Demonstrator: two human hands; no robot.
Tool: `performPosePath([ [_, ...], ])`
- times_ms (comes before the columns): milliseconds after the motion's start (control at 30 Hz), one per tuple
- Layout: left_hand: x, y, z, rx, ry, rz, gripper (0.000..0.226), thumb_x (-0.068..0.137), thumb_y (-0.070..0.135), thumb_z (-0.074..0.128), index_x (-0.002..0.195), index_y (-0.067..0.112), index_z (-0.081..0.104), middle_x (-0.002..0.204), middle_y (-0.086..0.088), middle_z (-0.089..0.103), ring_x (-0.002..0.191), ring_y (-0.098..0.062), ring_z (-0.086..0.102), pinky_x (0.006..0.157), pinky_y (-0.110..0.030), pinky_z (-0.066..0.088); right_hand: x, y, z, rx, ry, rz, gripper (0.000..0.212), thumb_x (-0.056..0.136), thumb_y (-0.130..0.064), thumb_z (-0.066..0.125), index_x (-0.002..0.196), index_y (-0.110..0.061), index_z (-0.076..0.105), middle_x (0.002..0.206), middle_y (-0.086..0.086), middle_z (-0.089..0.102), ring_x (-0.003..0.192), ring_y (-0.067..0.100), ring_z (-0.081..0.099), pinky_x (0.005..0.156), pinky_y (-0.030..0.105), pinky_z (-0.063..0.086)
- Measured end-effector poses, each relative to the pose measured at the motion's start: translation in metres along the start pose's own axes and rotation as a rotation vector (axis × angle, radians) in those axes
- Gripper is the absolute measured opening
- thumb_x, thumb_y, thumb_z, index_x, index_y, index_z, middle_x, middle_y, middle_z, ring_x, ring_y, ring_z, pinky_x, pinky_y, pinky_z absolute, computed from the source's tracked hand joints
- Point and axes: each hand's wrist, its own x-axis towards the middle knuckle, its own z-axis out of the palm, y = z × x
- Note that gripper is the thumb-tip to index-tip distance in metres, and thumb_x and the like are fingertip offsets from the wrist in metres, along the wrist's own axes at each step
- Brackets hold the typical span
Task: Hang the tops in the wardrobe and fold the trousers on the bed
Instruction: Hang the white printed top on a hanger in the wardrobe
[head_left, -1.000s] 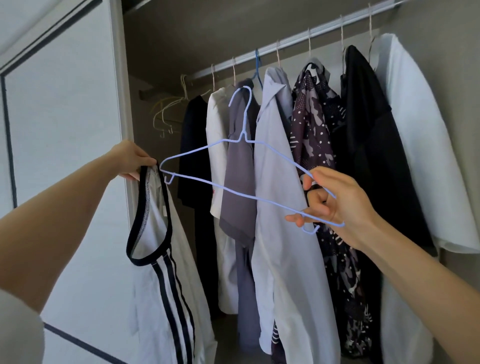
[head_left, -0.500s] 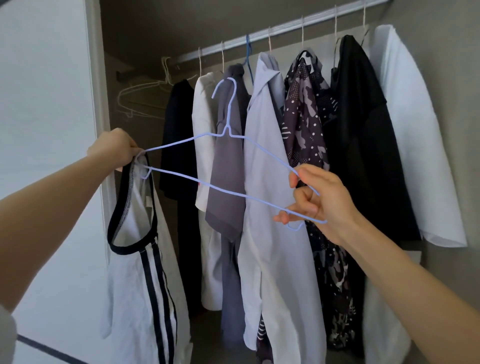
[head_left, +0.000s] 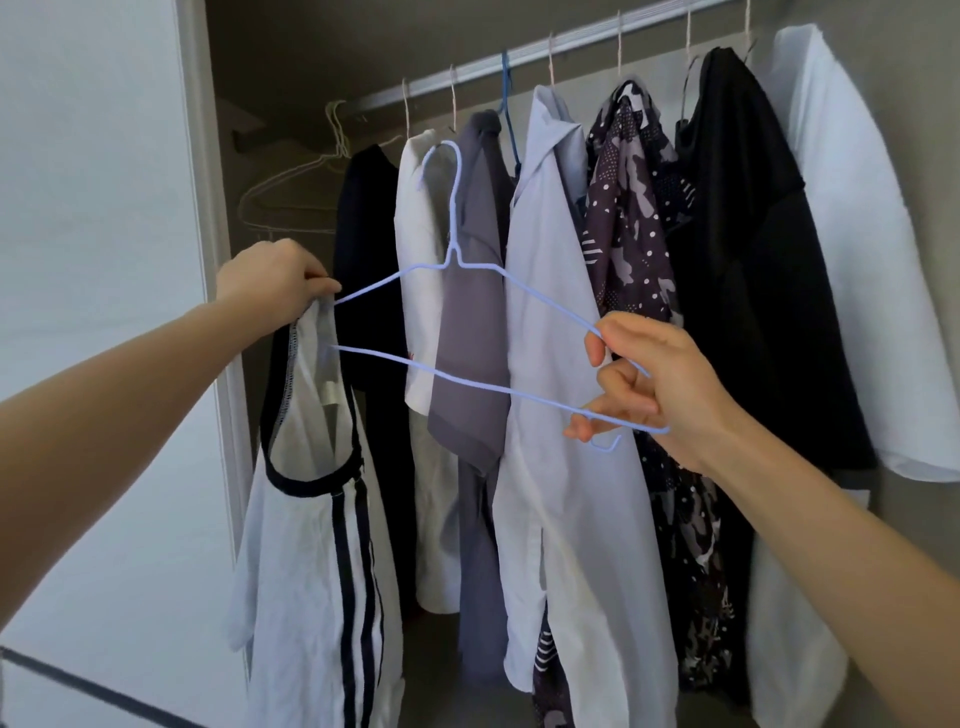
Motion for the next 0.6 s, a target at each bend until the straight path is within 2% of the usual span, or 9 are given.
performPosePath([
  [133, 0.000, -0.004, 0.003, -0.016, 0.136, 0.048, 0.025, 0.094, 0.044, 0.060, 0.096, 0.026, 0.077, 0.074, 0.005, 0.063, 0.072, -0.021, 0.056, 0.053, -0.029, 0.038, 0.000, -0.004, 0.004, -0.157, -0.099, 0.023, 0.034, 0.103, -0.021, 0.038, 0.076, -0.009, 0.053, 0.038, 0.000, 0.021, 0.044, 0.037, 0.059, 0.066, 0.055, 0.054],
  [233, 0.001, 0.002, 0.005, -0.152, 0.152, 0.068, 0.026, 0.093, 0.042, 0.062, 0.099, 0.022, 0.077, 0.078, 0.002, 0.067, 0.074, -0.020, 0.058, 0.059, -0.032, 0.042, 0.000, -0.001, 0.018, -0.224, -0.118, 0.014, 0.033, 0.103, -0.019, 0.037, 0.076, -0.007, 0.052, 0.040, 0.002, 0.022, 0.045, 0.037, 0.060, 0.067, 0.058, 0.053],
  [333, 0.000, 0.022, 0.006, -0.337, 0.116, 0.118, 0.022, 0.092, 0.035, 0.066, 0.099, 0.018, 0.078, 0.089, -0.002, 0.073, 0.083, -0.019, 0.064, 0.075, -0.034, 0.048, 0.001, 0.005, 0.031, -0.200, -0.055, -0.010, 0.032, 0.103, -0.017, 0.036, 0.075, -0.007, 0.050, 0.042, 0.004, 0.022, 0.042, 0.033, 0.057, 0.061, 0.049, 0.054],
  [400, -0.004, 0.038, 0.006, -0.464, 0.091, 0.135, 0.016, 0.090, 0.031, 0.069, 0.095, 0.019, 0.079, 0.090, 0.001, 0.074, 0.083, -0.008, 0.065, 0.081, -0.030, 0.048, 0.002, 0.009, 0.037, -0.170, 0.001, -0.021, 0.032, 0.102, -0.015, 0.036, 0.074, -0.005, 0.047, 0.043, 0.005, 0.021, 0.041, 0.032, 0.054, 0.055, 0.039, 0.055],
  [467, -0.009, 0.051, 0.005, -0.628, 0.046, 0.112, 0.008, 0.087, 0.030, 0.073, 0.084, 0.028, 0.079, 0.083, 0.007, 0.076, 0.076, 0.001, 0.065, 0.080, -0.027, 0.051, 0.003, 0.013, 0.039, -0.154, 0.041, -0.030, 0.030, 0.101, -0.012, 0.037, 0.074, -0.002, 0.044, 0.044, 0.006, 0.019, 0.044, 0.036, 0.051, 0.052, 0.033, 0.053],
  [533, -0.013, 0.061, 0.004, -0.760, 0.011, 0.099, 0.009, 0.086, 0.030, 0.075, 0.078, 0.029, 0.079, 0.080, 0.002, 0.076, 0.076, -0.005, 0.066, 0.081, -0.028, 0.054, 0.002, 0.015, 0.042, -0.123, 0.055, -0.020, 0.029, 0.100, -0.010, 0.037, 0.073, -0.002, 0.041, 0.044, 0.005, 0.019, 0.047, 0.040, 0.049, 0.052, 0.032, 0.052],
  [600, -0.015, 0.069, 0.001, -0.828, 0.003, 0.095, 0.008, 0.086, 0.029, 0.074, 0.082, 0.024, 0.080, 0.079, -0.002, 0.076, 0.071, -0.008, 0.064, 0.074, -0.026, 0.055, 0.001, 0.018, 0.043, -0.086, 0.061, -0.020, 0.030, 0.100, -0.009, 0.036, 0.071, -0.004, 0.040, 0.044, 0.004, 0.018, 0.047, 0.046, 0.045, 0.051, 0.031, 0.052],
])
